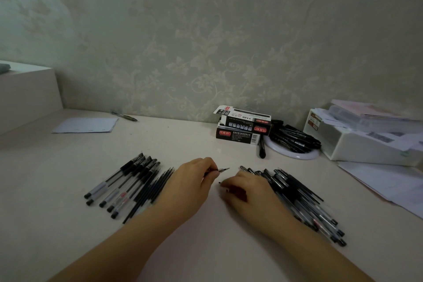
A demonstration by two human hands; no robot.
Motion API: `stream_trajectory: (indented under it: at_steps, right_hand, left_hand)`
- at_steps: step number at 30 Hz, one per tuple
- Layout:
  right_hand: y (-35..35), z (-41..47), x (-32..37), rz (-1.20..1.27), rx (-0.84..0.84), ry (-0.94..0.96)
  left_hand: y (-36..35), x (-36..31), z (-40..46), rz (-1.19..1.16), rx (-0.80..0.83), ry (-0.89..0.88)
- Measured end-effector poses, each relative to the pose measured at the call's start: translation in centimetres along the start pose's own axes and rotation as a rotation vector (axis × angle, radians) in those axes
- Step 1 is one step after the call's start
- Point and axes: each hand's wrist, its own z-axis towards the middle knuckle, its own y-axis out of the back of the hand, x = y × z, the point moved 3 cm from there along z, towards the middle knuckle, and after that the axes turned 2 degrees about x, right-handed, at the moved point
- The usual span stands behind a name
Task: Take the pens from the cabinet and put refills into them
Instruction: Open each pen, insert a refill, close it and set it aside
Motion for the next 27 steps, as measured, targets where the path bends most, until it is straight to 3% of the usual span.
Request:
stream_trajectory:
  at_steps: [3,10,14,17,20,22,25,27]
  right_hand:
    - [0.8,0.0,-0.1,0.125,-0.117,-0.103]
    - [0.7,-0.3,0.1,1.015,-0.170,-0.404]
    - [1.7,0.1,-1.0,1.129,-0.343,-0.508]
    - [5.5,0.3,-2.4,1.031,-0.642,-0.436]
    - [8.9,-0.7,-4.4,0.677,-0.790,-0.363]
    - [9.5,-1.1,-6.2,0.418,-0.746,-0.393]
    - [8.7,-1.1,-8.6,0.027,-0.484,-0.499]
    - [7.8,-1.2,-9.5,-0.053,-0.361,-0.538]
  left_hand:
    - [0.2,-0.3,0.1,-0.024,-0.024,-0.017]
    - [0.1,-1.9,-0.3,-0.115,-0.024,-0.113]
    - [0.3,-1.7,-0.3,-0.064,-0.040,-0.099]
    - [0.6,-1.2,-0.1,-0.046,-0.055,-0.070]
    - [0.8,-0.8,0.1,-0.038,-0.067,-0.042]
    - [0.8,-0.7,0.1,-0.027,-0.069,-0.030]
    - [0.8,-0.7,0.0,-0.008,-0.058,-0.020]
    - [0.7,-0.7,0.0,0.006,-0.045,-0.016]
